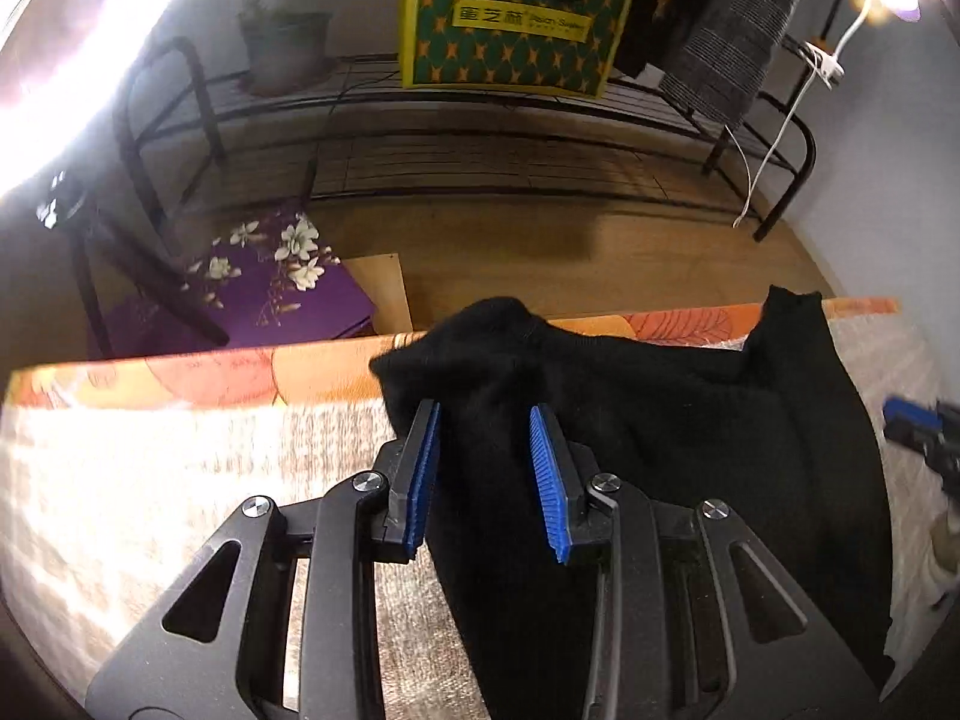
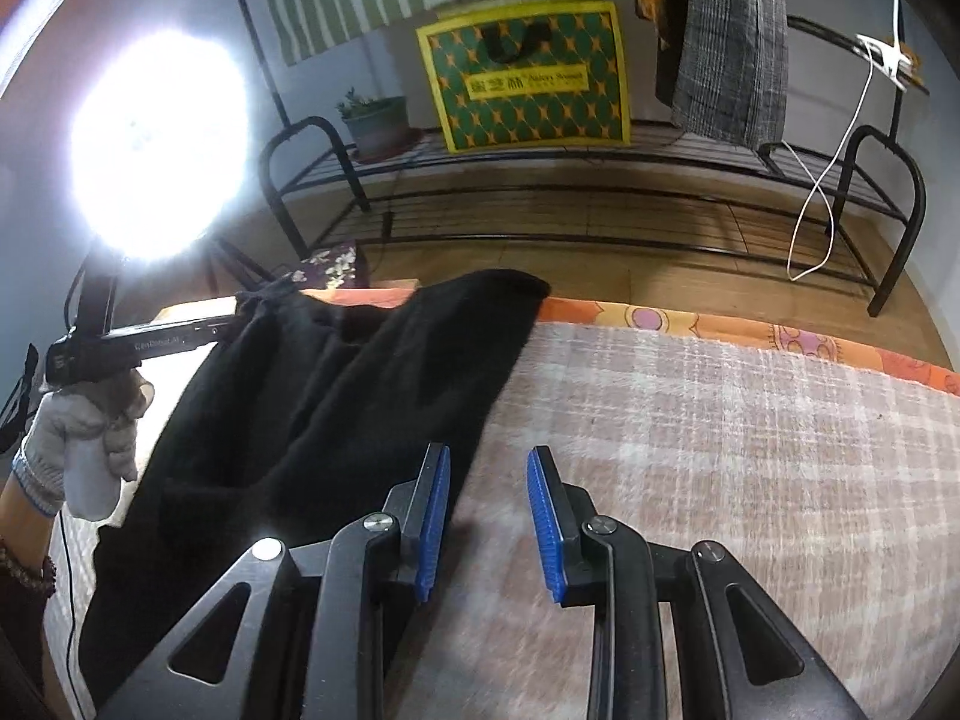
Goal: Fold large clothes
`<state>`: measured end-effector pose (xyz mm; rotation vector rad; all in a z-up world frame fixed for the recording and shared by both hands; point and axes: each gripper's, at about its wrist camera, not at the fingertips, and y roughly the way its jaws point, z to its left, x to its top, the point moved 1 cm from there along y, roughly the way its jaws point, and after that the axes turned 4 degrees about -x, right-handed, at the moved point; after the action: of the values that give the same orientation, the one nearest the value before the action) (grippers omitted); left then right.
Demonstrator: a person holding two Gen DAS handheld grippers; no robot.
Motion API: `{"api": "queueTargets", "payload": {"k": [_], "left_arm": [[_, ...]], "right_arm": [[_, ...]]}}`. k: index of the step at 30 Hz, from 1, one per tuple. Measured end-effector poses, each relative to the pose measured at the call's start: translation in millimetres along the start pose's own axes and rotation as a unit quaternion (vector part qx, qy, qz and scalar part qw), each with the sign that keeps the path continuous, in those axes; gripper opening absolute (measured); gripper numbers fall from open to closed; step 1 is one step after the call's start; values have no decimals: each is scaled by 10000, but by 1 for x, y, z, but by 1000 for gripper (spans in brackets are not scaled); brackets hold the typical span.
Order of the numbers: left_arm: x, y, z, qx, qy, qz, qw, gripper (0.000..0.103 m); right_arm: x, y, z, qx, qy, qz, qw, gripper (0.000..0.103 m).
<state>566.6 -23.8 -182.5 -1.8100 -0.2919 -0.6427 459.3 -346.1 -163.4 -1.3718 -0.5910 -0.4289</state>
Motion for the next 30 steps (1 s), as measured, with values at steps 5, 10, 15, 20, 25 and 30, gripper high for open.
{"api": "queueTargets", "payload": {"k": [5, 10, 15, 20, 25, 30], "left_arm": [[5, -20, 35, -75, -532, -412, 9977, 32], [1, -10, 60, -234, -989, -303, 9944, 36], [4, 8, 49, -160, -904, -210, 9956, 36], [13, 19, 35, -34, -785, -320, 9964, 34], [15, 20, 27, -241, -785, -418, 9957, 9], [11, -10, 19, -632, -796, -739, 9921, 8]], "right_arm": [[21, 23, -16, 368, 405, -11, 9985, 36], [37, 45, -19, 322, 653, 26, 9973, 38], [47, 62, -19, 458, 877, 107, 9950, 40], [53, 74, -5, 350, 678, 96, 9970, 42], [55, 74, 4, 500, 479, 60, 9976, 10], [57, 40, 9, 594, 448, -368, 9965, 7]]}}
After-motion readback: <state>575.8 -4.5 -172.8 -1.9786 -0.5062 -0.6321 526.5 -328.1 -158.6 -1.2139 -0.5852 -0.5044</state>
